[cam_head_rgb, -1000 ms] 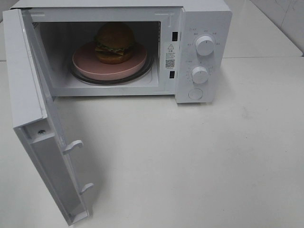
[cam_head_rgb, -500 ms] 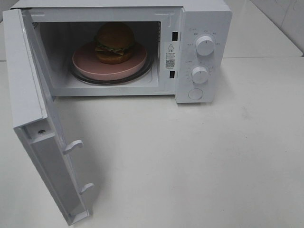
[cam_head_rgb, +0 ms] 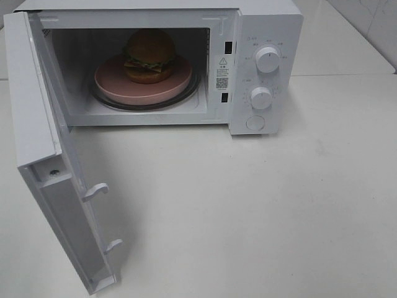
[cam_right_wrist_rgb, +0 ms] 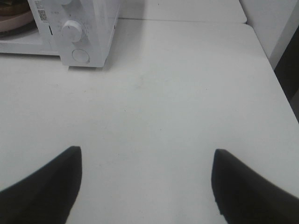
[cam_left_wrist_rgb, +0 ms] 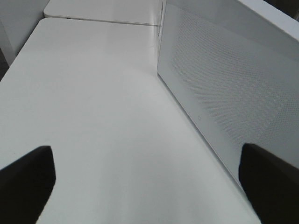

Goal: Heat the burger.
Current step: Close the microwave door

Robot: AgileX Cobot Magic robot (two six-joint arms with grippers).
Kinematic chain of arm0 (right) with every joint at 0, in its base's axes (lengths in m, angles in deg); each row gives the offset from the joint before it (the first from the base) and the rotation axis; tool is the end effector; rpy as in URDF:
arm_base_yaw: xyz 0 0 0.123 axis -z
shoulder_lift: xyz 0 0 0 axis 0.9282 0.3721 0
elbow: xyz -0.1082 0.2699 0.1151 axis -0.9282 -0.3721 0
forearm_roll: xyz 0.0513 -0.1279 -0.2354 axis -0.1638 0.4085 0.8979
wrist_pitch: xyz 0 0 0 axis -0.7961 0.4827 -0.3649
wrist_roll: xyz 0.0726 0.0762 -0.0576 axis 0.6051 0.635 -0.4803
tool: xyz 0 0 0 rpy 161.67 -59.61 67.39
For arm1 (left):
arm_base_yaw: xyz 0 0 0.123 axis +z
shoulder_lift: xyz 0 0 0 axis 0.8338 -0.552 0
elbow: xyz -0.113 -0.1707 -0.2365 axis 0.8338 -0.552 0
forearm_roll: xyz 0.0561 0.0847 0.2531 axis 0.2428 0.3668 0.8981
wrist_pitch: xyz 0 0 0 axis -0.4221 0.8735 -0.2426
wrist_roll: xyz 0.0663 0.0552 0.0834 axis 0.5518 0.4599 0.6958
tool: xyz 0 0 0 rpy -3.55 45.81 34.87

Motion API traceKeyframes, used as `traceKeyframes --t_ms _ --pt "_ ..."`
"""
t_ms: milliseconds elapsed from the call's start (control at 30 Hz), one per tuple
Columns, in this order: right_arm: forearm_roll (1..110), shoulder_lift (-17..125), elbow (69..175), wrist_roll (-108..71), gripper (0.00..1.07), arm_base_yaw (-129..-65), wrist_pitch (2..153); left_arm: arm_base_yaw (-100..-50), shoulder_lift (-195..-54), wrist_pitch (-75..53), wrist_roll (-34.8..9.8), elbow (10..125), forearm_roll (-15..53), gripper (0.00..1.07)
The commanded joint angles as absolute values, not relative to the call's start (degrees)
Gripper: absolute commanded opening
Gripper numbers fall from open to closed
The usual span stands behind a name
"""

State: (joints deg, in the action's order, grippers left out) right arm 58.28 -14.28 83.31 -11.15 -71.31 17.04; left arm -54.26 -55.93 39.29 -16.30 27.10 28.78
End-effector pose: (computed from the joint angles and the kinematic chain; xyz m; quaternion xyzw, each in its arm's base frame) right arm 0.0151 -0.0032 0.2826 -0.0011 0.8363 0.0094 0.5482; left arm 0.0082 -0.0083 0.2801 -0.0143 0.8480 -0.0306 0.5289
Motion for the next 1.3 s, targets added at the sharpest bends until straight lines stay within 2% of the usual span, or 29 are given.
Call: traceKeyframes --t_ms 33,1300 --pt "57.99 -16.34 82.96 -11.89 0.76 -70.85 17.33 -54.32 -55.01 39.41 -16.30 27.05 28.95 1.00" --pt "57.65 -16.34 82.96 -12.18 0.75 -70.85 17.33 -54.32 -55.13 39.41 -16.30 27.05 28.89 1.00"
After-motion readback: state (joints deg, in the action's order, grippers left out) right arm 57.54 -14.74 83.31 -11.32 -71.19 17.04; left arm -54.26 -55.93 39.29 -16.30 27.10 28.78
